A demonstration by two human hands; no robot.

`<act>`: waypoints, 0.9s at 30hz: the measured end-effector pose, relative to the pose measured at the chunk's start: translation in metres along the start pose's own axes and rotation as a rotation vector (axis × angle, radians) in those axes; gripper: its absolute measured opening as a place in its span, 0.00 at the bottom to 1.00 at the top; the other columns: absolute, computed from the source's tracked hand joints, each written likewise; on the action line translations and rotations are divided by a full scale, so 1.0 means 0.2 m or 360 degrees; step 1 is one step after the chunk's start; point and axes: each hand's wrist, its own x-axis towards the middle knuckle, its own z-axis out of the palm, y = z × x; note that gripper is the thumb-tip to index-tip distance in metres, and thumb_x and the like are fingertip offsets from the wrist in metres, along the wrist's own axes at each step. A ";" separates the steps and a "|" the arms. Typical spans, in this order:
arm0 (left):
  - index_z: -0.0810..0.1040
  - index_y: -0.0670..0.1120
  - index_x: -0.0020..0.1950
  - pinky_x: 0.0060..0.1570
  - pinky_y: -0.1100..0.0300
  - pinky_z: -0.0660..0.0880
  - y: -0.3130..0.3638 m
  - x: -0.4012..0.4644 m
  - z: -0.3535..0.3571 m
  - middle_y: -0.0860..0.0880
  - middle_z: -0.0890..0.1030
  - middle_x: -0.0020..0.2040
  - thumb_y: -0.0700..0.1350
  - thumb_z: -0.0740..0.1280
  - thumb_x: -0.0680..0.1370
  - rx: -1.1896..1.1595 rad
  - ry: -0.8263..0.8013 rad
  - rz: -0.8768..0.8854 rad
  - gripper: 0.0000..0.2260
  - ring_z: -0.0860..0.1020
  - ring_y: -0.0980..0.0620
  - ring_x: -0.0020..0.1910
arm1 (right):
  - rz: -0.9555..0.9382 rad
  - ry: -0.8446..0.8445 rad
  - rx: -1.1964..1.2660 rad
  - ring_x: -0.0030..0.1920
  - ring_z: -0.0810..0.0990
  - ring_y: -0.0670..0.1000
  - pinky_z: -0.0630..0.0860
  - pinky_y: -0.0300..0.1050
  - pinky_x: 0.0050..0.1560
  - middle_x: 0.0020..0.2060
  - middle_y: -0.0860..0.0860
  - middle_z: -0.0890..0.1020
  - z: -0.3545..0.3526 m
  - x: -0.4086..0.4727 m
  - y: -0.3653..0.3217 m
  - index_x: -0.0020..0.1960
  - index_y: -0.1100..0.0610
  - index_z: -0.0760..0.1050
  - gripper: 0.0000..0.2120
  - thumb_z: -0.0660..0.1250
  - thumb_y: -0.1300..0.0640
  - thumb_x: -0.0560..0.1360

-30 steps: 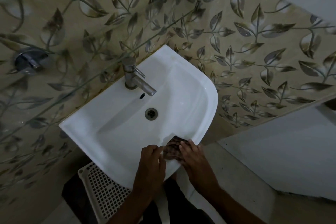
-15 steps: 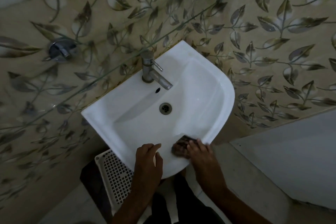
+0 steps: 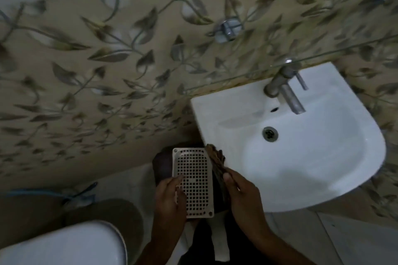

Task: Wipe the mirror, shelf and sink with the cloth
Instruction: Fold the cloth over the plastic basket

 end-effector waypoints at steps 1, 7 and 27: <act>0.80 0.46 0.62 0.61 0.58 0.70 -0.02 -0.02 -0.02 0.49 0.77 0.59 0.53 0.54 0.81 -0.0018 0.0041 -0.0034 0.21 0.75 0.51 0.58 | 0.0016 -0.0058 0.0023 0.48 0.83 0.35 0.76 0.28 0.47 0.45 0.33 0.85 0.04 0.01 -0.03 0.57 0.40 0.80 0.11 0.61 0.51 0.83; 0.82 0.56 0.53 0.53 0.65 0.77 -0.15 -0.05 -0.01 0.50 0.82 0.53 0.47 0.61 0.80 -0.0356 0.0046 -0.0539 0.10 0.80 0.61 0.49 | 0.0296 -0.0333 0.0132 0.46 0.85 0.52 0.81 0.48 0.46 0.44 0.54 0.86 0.38 0.06 0.02 0.51 0.53 0.83 0.13 0.60 0.53 0.84; 0.76 0.46 0.67 0.52 0.69 0.67 -0.36 0.27 0.06 0.46 0.80 0.61 0.44 0.62 0.82 -0.0112 -0.0370 -0.0491 0.13 0.77 0.54 0.57 | 0.0562 -0.0724 -0.1005 0.66 0.76 0.56 0.74 0.55 0.67 0.69 0.51 0.75 0.89 0.41 0.77 0.74 0.47 0.66 0.25 0.55 0.38 0.81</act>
